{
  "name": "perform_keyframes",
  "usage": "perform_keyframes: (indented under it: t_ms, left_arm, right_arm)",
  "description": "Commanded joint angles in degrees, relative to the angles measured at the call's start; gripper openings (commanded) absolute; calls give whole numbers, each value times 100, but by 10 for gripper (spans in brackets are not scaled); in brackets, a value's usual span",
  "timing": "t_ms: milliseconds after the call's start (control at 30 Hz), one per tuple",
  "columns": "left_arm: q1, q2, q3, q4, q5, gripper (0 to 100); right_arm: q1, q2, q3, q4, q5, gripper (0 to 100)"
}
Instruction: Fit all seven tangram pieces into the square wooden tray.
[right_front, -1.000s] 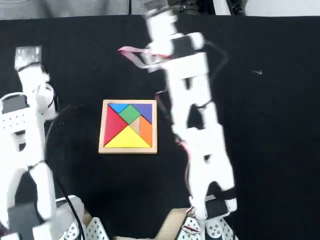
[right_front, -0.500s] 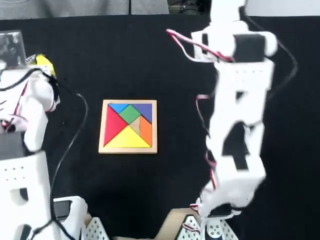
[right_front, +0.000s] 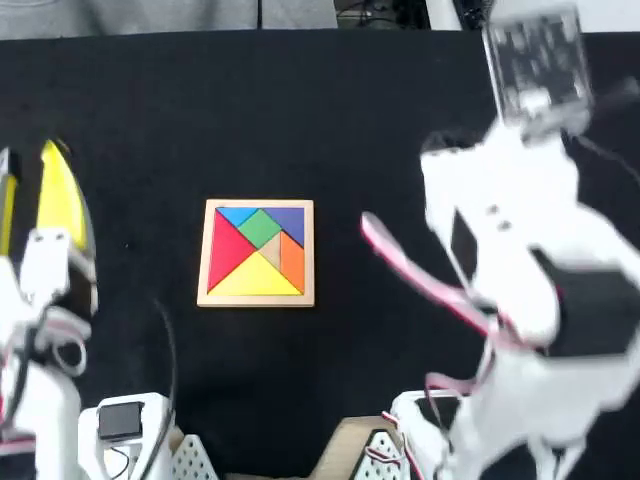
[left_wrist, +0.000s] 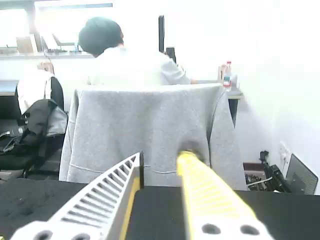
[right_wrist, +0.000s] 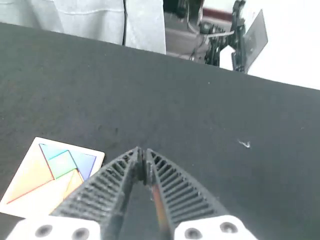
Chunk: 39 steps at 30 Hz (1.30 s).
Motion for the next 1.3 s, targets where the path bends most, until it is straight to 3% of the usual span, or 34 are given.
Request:
perform_keyframes:
  t_ms: [0, 300, 667, 767, 1100, 1267]
  left_arm:
    - [57, -862, 444, 193, -53, 161]
    - [4, -2769, 2237, 202, -62, 162]
    - [-4, -2708, 3495, 167, -26, 163]
    - [4, -2708, 4040, -88, -26, 163]
    - [4, -2708, 7090, -2769, -18, 164]
    - [66, -2646, 7073, -2602, 352, 164]
  right_arm:
    - [44, -954, 620, 149, 26, 11]
    - [53, -3415, 2527, 26, 35, 11]
    - [97, -7600, 5648, -1503, 53, 11]
    - [97, -7547, 6123, -1582, 167, 11]
    - [88, -7591, 6888, -2136, 158, 11]
    - [88, -7591, 8347, -3534, 158, 11]
